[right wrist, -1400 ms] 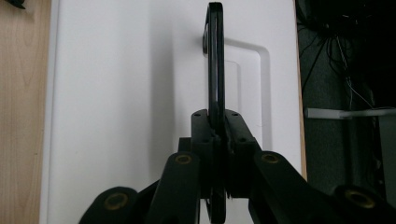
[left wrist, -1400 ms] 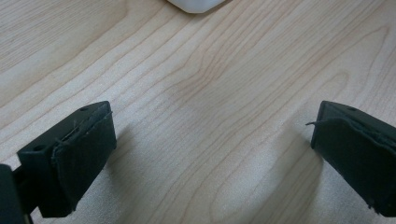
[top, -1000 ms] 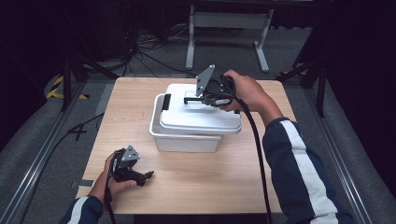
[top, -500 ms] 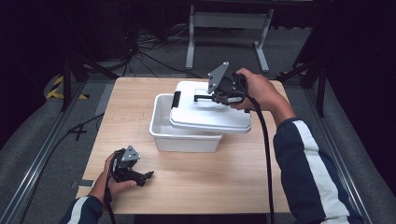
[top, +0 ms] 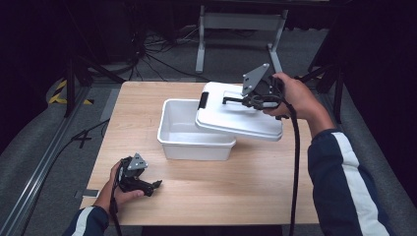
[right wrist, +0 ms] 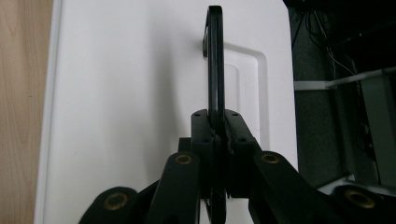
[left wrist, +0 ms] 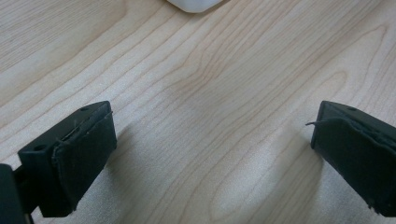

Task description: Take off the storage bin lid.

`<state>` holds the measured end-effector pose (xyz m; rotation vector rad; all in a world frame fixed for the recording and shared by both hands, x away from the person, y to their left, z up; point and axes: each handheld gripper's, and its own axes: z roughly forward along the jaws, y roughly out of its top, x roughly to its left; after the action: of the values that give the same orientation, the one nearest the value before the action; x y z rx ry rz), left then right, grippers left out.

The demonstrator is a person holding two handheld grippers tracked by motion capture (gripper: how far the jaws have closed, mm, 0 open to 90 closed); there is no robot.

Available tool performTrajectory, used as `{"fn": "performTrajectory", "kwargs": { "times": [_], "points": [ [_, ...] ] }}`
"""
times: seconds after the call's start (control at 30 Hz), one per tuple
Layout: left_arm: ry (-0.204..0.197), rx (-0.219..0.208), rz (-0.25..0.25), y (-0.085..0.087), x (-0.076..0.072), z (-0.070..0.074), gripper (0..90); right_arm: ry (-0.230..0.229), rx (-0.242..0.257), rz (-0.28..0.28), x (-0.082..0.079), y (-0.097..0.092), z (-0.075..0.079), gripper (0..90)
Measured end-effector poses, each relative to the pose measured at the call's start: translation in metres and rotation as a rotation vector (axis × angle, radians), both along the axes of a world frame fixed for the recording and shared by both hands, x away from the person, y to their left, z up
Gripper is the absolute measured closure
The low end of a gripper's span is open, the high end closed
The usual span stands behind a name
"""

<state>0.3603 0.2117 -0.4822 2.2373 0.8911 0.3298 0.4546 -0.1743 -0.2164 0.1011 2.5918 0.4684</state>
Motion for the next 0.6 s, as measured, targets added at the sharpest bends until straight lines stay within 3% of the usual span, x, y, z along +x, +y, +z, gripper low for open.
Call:
{"fn": "performTrajectory", "kwargs": {
  "times": [0.6],
  "points": [
    [0.000, 0.001, 0.001, 0.000, 0.000, 0.000, 0.6, -0.007, 0.035, -0.109, -0.006, -0.068, 0.002, 84.9]
  ]
}}
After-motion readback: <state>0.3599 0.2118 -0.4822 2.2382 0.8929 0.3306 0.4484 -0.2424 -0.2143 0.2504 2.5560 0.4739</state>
